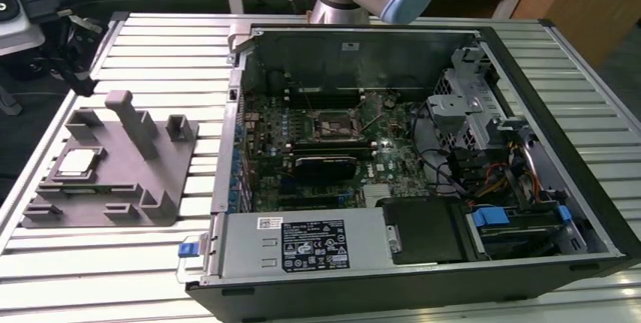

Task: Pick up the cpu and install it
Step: 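Reach for the cpu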

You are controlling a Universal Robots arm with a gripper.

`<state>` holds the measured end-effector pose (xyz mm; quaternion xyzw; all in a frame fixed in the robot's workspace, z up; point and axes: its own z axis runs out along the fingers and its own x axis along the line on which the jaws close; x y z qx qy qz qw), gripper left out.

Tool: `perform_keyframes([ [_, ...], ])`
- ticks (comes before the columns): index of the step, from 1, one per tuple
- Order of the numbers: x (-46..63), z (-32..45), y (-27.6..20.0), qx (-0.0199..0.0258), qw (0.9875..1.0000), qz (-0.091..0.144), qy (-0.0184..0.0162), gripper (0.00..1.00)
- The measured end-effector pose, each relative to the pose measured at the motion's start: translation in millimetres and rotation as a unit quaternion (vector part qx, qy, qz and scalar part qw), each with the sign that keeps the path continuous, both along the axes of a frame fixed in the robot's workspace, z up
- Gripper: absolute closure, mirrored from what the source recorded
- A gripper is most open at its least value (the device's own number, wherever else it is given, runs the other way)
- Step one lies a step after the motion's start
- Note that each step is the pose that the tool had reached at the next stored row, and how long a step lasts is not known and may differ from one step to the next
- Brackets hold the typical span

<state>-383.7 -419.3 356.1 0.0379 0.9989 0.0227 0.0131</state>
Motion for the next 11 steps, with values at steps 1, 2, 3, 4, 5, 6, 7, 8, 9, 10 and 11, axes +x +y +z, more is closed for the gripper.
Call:
perform_keyframes([
  [1, -2.6, -1.1, 0.0, 0.0000, 1.0000, 0.000, 0.0000, 0.89],
  [2, -5.4, -2.4, 0.0, 0.0000, 1.0000, 0.000, 0.0000, 0.89],
  [3, -8.2, -3.7, 0.0, 0.0000, 1.0000, 0.000, 0.0000, 0.89],
  [4, -11.0, -5.1, 0.0, 0.0000, 1.0000, 0.000, 0.0000, 0.89],
  [5, -13.9, -6.5, 0.0, 0.0000, 1.0000, 0.000, 0.0000, 0.89],
  [6, -16.9, -8.0, 0.0, -0.0001, 1.0000, 0.000, 0.0000, 0.89],
  [7, -19.8, -9.7, 0.0, -0.0001, 1.0000, 0.000, 0.0001, 0.89],
  [8, -22.6, -11.4, 0.0, 0.0000, 1.0000, 0.000, 0.0000, 0.89],
  [9, -25.1, -13.2, 0.0, 0.0000, 1.0000, 0.000, 0.0000, 0.89],
  [10, -27.2, -15.0, 0.0, 0.0000, 1.0000, 0.000, 0.0000, 0.89],
  [11, -29.1, -16.8, 0.0, 0.0000, 1.0000, 0.000, 0.0000, 0.89],
])
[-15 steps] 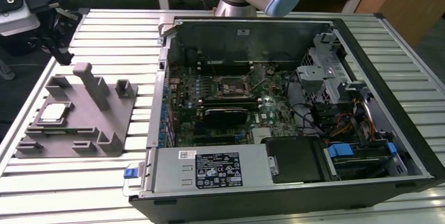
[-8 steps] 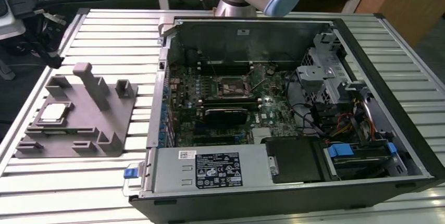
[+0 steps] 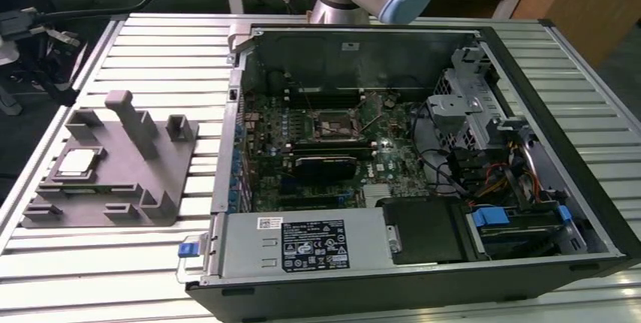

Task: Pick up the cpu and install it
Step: 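Reach for the cpu, then pick up the cpu and move it towards the insertion slot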

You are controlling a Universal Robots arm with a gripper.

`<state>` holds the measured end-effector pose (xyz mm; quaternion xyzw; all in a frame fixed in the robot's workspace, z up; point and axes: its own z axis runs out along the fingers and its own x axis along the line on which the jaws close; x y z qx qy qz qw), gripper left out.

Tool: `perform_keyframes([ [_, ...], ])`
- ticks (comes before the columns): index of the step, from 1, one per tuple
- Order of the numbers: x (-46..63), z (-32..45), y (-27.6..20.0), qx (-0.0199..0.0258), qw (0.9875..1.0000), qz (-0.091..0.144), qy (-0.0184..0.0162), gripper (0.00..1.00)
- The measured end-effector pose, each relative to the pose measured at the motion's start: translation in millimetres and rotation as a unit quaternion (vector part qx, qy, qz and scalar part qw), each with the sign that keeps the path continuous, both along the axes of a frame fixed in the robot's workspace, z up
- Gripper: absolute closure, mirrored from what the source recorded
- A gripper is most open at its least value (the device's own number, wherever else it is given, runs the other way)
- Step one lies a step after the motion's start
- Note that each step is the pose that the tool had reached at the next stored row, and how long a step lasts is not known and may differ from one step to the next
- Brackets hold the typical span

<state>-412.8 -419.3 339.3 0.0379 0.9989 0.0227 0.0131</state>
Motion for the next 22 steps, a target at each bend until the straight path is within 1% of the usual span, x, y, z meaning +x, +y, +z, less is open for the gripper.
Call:
perform_keyframes([
  [9, -12.3, -16.3, -0.1, 0.0000, 1.0000, 0.000, 0.0000, 0.89],
  [15, -18.2, -27.2, -0.3, 0.0000, 1.0000, 0.000, 0.0000, 0.89],
  [16, -18.5, -28.5, -0.3, 0.0001, 1.0000, 0.000, -0.0001, 0.89],
  [22, -18.6, -29.7, -0.3, 0.0000, 1.0000, 0.000, 0.0000, 0.89],
])
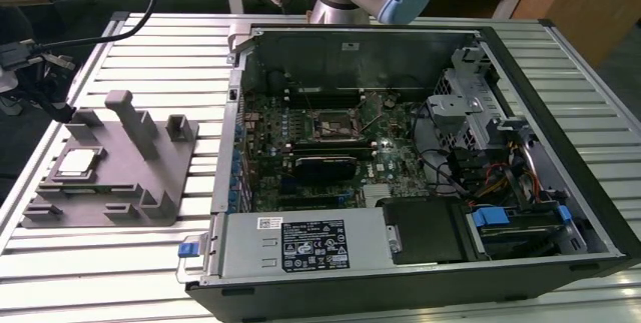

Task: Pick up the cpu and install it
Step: 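Pick up the cpu and move it towards the insertion slot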

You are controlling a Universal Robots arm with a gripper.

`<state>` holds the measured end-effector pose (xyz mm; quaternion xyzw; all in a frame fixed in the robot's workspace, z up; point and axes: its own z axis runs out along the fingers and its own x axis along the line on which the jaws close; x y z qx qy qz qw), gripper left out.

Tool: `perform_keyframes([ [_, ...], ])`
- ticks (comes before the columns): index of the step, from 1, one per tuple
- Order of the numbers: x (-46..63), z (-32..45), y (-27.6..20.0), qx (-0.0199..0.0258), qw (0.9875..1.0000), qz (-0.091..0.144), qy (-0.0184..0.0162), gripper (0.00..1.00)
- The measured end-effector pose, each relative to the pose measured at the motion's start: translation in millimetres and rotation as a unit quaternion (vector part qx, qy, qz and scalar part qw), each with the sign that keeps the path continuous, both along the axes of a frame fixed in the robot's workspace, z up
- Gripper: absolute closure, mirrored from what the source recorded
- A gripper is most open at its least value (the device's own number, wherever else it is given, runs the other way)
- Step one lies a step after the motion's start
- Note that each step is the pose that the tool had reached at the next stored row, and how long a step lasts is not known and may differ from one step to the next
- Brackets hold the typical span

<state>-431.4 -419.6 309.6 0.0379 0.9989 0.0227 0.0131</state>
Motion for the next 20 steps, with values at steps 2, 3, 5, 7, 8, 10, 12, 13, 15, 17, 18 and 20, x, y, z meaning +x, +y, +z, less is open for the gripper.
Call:
perform_keyframes([
  [2, 0.0, -0.1, 0.0, 0.0000, 1.0000, 0.000, 0.0000, 0.89],
  [3, 0.0, -0.1, 0.0, 0.0000, 1.0000, 0.000, 0.0000, 0.89],
  [5, 0.0, -0.5, 0.0, 0.0000, 1.0000, 0.000, 0.0000, 0.89],
  [7, -0.3, -0.8, 0.0, 0.0000, 1.0000, 0.000, 0.0000, 0.89],
  [8, -0.5, -1.1, 0.0, 0.0000, 1.0000, 0.000, 0.0000, 0.89],
  [10, -1.0, -1.9, 0.0, 0.0001, 1.0000, 0.000, -0.0002, 0.89],
  [12, -1.6, -2.8, 0.0, 0.0001, 1.0000, 0.000, -0.0004, 0.89],
  [13, -2.0, -3.3, 0.0, 0.0000, 1.0000, 0.000, -0.0005, 0.89],
  [15, -3.0, -4.5, 0.0, 0.0000, 1.0000, 0.000, -0.0007, 0.89],
  [17, -3.8, -5.9, 0.0, 0.0000, 1.0000, 0.000, -0.0008, 0.89],
  [18, -4.1, -6.5, 0.0, 0.0000, 1.0000, 0.000, -0.0007, 0.89],
  [20, -4.6, -7.8, 0.0, 0.0000, 1.0000, 0.000, -0.0008, 0.89],
])
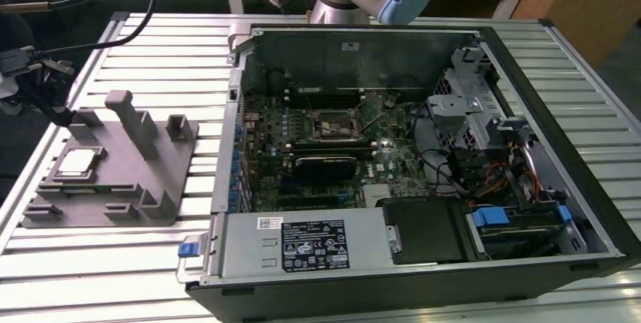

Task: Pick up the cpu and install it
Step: 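Pick up the cpu and move it towards the insertion slot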

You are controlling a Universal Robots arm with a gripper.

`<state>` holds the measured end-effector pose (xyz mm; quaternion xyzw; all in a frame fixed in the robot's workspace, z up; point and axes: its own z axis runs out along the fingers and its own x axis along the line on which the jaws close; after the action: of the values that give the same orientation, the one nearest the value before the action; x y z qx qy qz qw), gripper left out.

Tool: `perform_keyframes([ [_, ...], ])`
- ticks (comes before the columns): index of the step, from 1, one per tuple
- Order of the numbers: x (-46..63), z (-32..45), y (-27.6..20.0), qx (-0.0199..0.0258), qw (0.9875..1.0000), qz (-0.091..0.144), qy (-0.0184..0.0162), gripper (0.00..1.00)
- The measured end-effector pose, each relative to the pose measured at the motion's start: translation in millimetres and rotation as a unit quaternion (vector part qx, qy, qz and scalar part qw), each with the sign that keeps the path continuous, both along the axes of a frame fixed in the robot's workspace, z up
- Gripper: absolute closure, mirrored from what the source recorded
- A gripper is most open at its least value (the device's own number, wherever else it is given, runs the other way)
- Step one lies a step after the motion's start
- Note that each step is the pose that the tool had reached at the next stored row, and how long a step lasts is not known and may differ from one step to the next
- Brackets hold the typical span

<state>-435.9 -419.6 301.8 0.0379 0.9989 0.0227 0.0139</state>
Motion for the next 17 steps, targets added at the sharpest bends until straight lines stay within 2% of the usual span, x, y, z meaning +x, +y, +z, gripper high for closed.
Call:
perform_keyframes([
  [10, -3.1, -11.3, 0.0, 0.0000, 1.0000, 0.000, -0.0001, 0.89],
  [17, -12.8, -21.0, 0.0, 0.0000, 1.0000, 0.000, -0.0001, 0.89],
])
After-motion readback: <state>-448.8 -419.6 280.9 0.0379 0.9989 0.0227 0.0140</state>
